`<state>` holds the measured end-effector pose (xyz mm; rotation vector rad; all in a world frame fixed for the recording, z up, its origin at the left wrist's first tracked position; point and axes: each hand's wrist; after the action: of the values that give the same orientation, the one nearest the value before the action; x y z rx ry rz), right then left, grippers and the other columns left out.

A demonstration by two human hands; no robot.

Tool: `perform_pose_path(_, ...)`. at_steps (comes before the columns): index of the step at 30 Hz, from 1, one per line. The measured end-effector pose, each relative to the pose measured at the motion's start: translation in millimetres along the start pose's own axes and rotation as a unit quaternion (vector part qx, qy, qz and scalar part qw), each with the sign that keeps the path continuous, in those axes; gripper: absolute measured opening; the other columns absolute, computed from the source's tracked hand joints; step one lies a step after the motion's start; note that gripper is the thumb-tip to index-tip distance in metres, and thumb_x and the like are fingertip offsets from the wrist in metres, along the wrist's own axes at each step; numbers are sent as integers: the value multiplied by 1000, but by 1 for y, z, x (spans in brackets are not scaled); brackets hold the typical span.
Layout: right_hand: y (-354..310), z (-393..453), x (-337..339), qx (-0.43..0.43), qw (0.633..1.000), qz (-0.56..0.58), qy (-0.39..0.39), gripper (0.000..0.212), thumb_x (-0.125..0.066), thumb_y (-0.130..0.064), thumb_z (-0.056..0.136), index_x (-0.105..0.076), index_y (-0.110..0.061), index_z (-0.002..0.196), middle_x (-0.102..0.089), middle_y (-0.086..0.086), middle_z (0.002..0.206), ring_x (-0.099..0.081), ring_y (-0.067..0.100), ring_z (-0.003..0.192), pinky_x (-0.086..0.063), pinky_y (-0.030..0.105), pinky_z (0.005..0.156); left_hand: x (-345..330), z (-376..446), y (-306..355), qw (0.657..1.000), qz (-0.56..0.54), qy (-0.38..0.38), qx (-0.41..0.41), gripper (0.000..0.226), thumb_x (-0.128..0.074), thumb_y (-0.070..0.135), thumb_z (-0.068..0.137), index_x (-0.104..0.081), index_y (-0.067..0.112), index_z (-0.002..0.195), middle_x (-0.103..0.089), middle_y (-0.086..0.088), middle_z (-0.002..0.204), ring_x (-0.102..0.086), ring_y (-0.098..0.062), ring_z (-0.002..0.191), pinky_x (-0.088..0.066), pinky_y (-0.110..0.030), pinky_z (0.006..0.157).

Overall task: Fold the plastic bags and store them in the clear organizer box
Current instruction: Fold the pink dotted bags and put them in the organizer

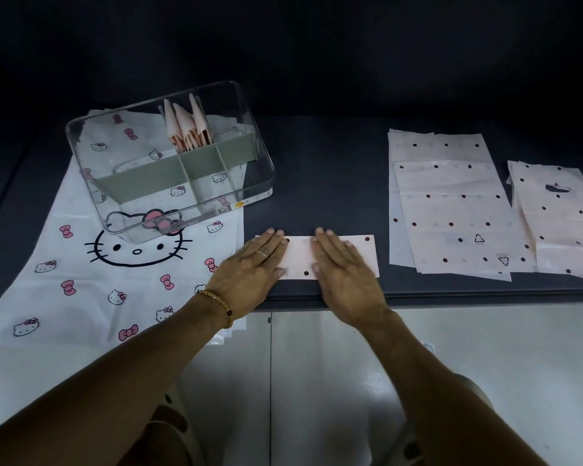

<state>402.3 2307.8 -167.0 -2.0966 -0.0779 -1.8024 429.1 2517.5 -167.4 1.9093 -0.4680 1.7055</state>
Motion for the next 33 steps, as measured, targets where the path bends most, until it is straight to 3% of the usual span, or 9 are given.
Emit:
perform_pose_path(6,53,-26,12,-41,998,-33,-33,54,-19,-30,104,1,-16,152,6,-3,160,12,9,145,9,23,117,-7,1,-3,1000,8,-14,7,56,-26,35,102,-11,10,150,-9,-5,159,-5,-18,146,-4,-29,119)
perform_pose_path(10,35,-34,19,-92,993,-74,20,59,-46,-12,96,-24,-4,149,-21,15,157,-20,32,145,-19,37,118,1,0,3,999,19,-20,19,55,-28,36,102,-18,11,150,-16,-5,158,-11,-19,146,-1,-30,119)
perform_pose_path(12,12,-40,16,-52,993,-66,77,51,-62,-3,81,-53,-3,131,-54,19,131,-53,39,115,-47,45,92,8,-6,11,999,38,3,21,51,-40,36,99,-39,9,142,-36,-10,150,-30,-25,140,-12,-39,118)
perform_pose_path(14,-5,-46,9,-6,993,-63,97,37,-67,-10,79,-63,-7,116,-61,12,113,-59,33,98,-49,41,79,13,-18,23,997,56,39,22,45,-52,39,92,-59,8,125,-58,-14,129,-51,-32,122,-30,-47,111)
perform_pose_path(17,-9,-53,6,-3,993,-50,103,32,-68,-18,82,-66,-11,114,-63,9,115,-61,29,104,-49,43,89,11,-43,32,997,38,59,22,58,-53,57,81,-65,10,113,-63,-10,113,-58,-30,101,-43,-46,98)
perform_pose_path(19,-3,-58,7,7,994,-45,103,35,-69,-16,81,-66,-11,115,-63,9,121,-60,28,111,-47,44,94,10,-54,36,1000,18,5,-2,74,-62,64,72,-57,14,126,-57,-8,128,-56,-28,109,-45,-44,97)
perform_pose_path(26,-10,-63,14,25,993,-14,114,32,-74,-15,76,-70,-10,107,-65,8,121,-60,27,114,-49,42,92,22,-46,44,996,-11,54,-75,40,-75,14,75,-68,18,115,-65,-3,121,-60,-29,100,-56,-40,77)
perform_pose_path(30,-28,-58,10,-5,988,84,127,13,-69,-11,84,-71,-7,96,-71,8,96,-65,26,86,-57,36,73,27,-32,53,989,-149,13,25,29,-45,36,97,-64,27,118,-67,3,113,-59,-18,96,-53,-34,77)
perform_pose_path(33,-24,-50,13,-117,958,228,129,9,-61,-14,92,-68,-9,94,-70,4,88,-63,21,74,-52,28,68,34,-22,53,916,-378,0,134,27,-60,48,87,-70,25,94,-67,13,74,-59,-5,67,-44,-18,60)
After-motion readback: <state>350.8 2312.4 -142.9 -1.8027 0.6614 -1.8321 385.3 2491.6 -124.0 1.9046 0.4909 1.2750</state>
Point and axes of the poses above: each hand's wrist, its own z-axis towards the middle knuckle, its own x-axis out of the back of the hand, y = z × x
